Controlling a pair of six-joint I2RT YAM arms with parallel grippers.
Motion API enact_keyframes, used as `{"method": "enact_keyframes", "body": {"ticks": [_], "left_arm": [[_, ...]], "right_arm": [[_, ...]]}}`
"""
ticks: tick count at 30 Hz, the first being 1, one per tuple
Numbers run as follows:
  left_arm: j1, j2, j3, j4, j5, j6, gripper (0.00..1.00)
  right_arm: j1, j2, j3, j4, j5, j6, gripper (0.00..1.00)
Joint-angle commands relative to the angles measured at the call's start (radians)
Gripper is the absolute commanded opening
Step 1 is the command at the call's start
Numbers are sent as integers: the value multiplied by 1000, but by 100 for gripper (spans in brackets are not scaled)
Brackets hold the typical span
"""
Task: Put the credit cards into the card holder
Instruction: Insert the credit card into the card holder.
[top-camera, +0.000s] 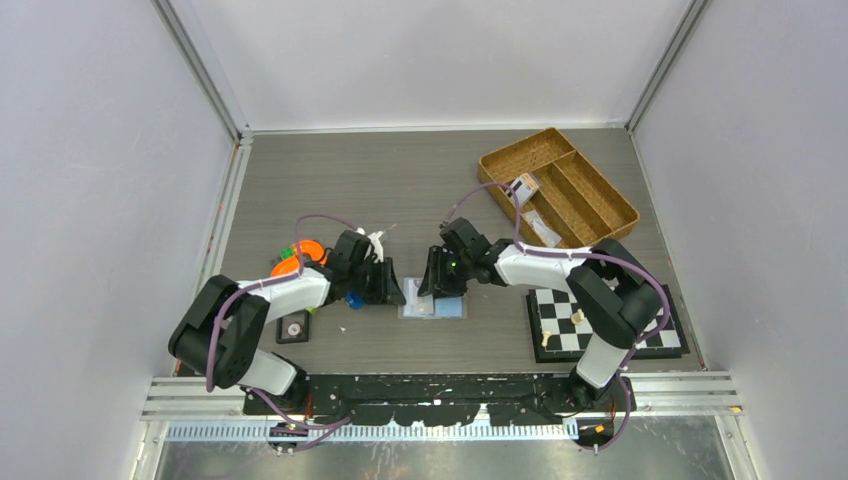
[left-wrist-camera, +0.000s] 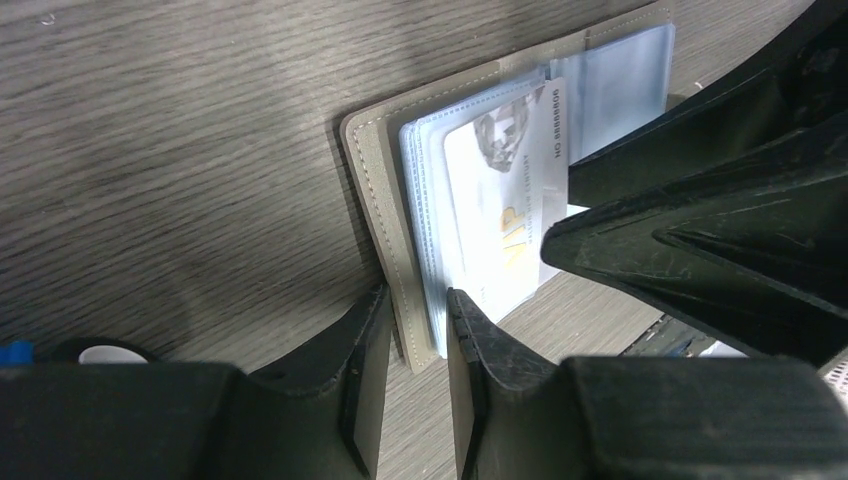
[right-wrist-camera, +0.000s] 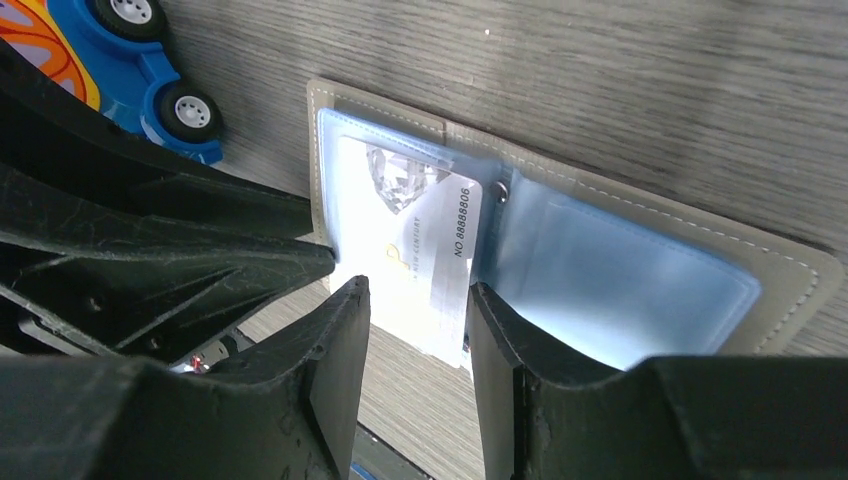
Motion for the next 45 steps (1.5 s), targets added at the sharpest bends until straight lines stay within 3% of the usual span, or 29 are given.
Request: {"method": "enact_keyframes", "body": {"ticks": [1,11,20,30,33,40,45], "left_arm": [[-3,-25,-18,102,47,-28,29],[-3,-47,-57,171,69,-71,31],[-3,-39,-72,211,84,-94,31],[-2,-69,-57,150,38,-69,32],[1,-107,-39,95,6,-40,37],[28,-192,72,-107,-24,33,55],[72,-236,216,-306,-54,101,73]], "right_arm": [[20,16,48,11,38,51,44],[37,-4,15,24,139,197,44],[42,-21,-33,164,152,331,44],[58,-76,-41,173,203,333,44],[58,-135,-21,97,250,250,48],[8,-277,143,-250,480,-177,81],[-148,-301,256,-411,493,-479,87]]}}
